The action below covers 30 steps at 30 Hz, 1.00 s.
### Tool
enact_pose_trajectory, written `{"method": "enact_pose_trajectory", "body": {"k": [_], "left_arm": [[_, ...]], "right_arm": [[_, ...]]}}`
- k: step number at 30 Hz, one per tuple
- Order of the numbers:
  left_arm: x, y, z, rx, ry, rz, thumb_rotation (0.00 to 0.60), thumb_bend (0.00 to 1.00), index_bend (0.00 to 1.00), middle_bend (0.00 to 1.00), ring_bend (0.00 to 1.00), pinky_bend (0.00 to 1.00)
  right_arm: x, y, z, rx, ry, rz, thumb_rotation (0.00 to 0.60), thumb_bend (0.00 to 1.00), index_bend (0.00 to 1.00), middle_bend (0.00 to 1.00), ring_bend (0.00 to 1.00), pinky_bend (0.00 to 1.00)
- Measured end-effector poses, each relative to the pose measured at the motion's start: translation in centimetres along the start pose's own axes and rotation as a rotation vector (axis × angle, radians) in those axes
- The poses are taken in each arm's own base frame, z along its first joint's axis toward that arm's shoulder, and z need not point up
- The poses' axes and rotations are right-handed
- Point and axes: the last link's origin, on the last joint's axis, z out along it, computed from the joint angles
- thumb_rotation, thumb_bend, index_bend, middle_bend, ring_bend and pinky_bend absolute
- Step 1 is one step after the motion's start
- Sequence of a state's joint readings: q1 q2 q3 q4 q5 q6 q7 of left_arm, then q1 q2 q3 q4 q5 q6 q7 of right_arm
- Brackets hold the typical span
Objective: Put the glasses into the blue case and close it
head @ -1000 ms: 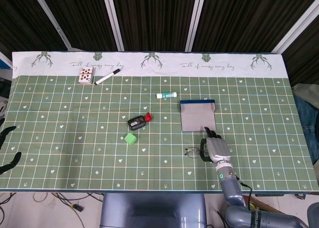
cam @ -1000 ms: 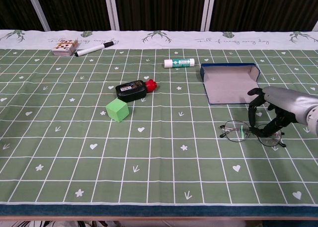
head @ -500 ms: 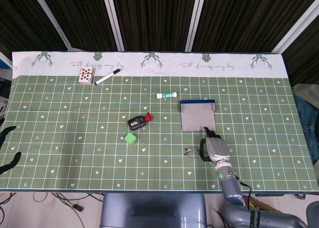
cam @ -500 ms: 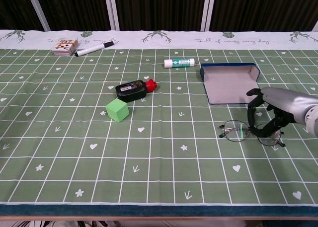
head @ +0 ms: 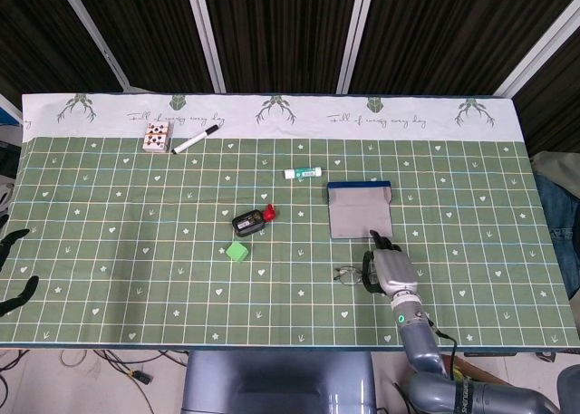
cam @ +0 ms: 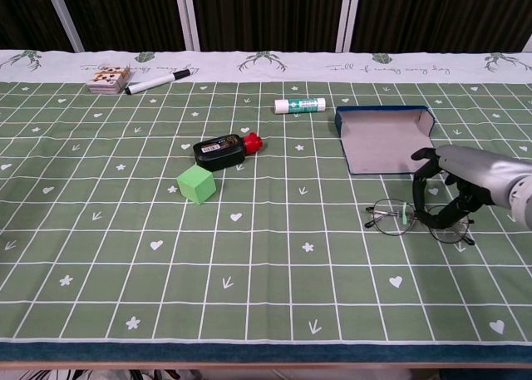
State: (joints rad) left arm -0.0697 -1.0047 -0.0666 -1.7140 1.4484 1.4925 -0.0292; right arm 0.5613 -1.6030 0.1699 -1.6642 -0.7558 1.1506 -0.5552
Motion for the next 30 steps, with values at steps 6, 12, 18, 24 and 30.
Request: {"method": "enact_pose_trajectory", "body": {"k": [6, 12, 18, 24, 30], "left_arm": [[0.0, 0.0, 0.0, -0.002, 0.002, -0.001, 0.600, 0.32, 0.18, 0.00, 0.00, 0.00], [0.1, 0.1, 0.0, -0.002, 0.007, -0.001, 0.600, 0.32, 0.18, 0.00, 0.00, 0.00], [0.1, 0.1, 0.0, -0.001, 0.009, 0.000, 0.600, 0.32, 0.18, 0.00, 0.00, 0.00], [0.1, 0.1, 0.0, 0.001, 0.010, 0.001, 0.600, 0.32, 0.18, 0.00, 0.00, 0.00], [0.2, 0.0, 0.0, 0.004, 0.014, 0.004, 0.600, 0.32, 0.18, 0.00, 0.00, 0.00]], "right_arm": [[1.4, 0.0, 0.1, 0.019, 0.027, -0.005, 0.600, 0.55, 0.63, 0.03, 0.10, 0.19], [4.3, -0.3, 1.4, 0.050, 0.053, -0.046, 0.600, 0.55, 0.64, 0.03, 0.10, 0.19], [7.7, -1.1, 3.7, 0.097, 0.030, -0.075, 0.600, 0.55, 0.65, 0.02, 0.10, 0.18], [10.3, -1.6, 5.7, 0.114, 0.035, -0.114, 0.600, 0.55, 0.66, 0.02, 0.10, 0.18], [11.6, -1.7, 7.8, 0.108, 0.046, -0.160, 0.600, 0.55, 0.68, 0.01, 0.10, 0.15]]}}
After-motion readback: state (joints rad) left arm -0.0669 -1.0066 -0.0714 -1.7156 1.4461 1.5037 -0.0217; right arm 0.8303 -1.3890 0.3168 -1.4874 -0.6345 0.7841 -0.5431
